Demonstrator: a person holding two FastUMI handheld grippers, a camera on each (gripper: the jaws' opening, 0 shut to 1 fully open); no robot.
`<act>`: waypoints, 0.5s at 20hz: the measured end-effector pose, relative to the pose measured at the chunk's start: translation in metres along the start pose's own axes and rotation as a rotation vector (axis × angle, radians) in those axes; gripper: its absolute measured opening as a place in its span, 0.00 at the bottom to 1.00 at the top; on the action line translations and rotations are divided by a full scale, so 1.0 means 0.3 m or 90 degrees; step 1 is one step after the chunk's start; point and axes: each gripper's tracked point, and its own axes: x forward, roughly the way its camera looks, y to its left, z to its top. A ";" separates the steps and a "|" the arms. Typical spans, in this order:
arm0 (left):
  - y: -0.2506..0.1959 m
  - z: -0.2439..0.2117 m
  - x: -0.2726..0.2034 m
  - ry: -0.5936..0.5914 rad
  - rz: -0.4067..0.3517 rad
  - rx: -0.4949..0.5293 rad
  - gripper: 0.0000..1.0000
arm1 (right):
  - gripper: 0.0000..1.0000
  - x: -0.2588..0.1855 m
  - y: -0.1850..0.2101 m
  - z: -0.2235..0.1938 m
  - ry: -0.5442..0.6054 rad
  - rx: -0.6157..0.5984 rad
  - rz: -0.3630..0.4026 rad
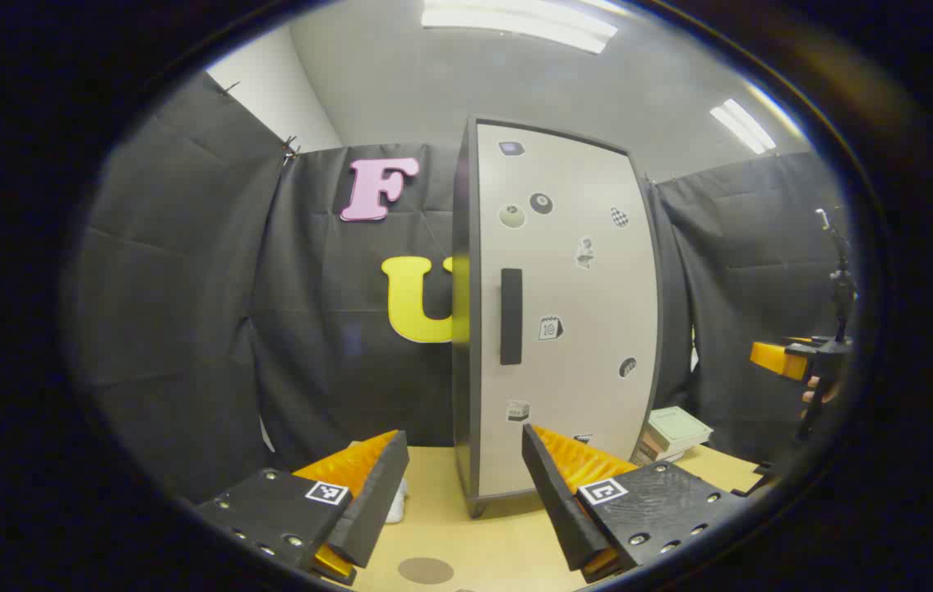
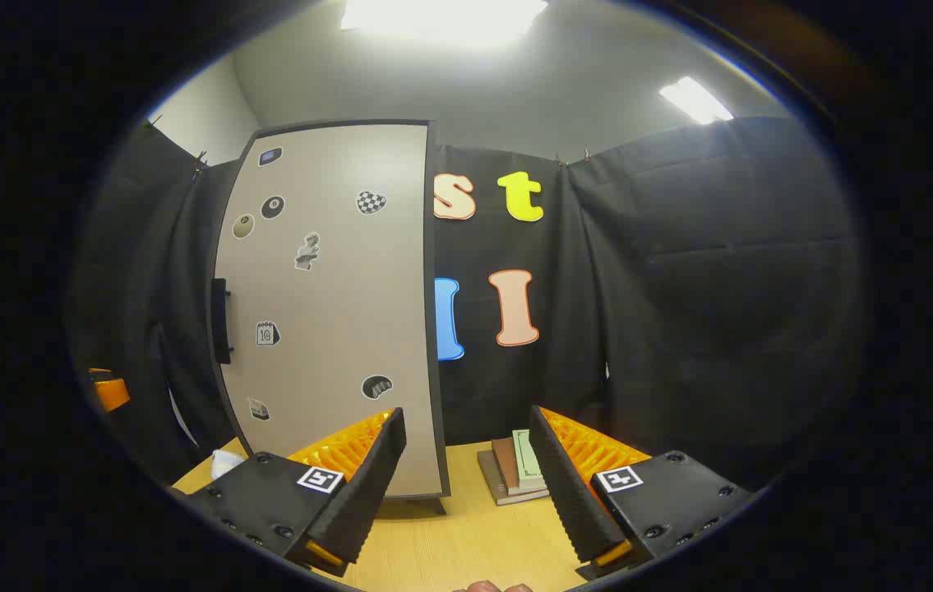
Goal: Open the cabinet door with the right hand, grasp the bottle in the cabinet with the left hand and place it on the coaster, then close the cabinet door with the right hand.
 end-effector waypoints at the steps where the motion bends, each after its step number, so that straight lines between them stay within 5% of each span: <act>1: 0.017 0.001 -0.003 -0.001 0.008 -0.004 0.84 | 0.95 -0.001 0.007 -0.001 0.001 -0.002 0.002; 10: 0.072 -0.010 -0.021 -0.007 0.034 -0.014 0.84 | 0.95 0.015 0.060 0.005 0.002 -0.003 0.020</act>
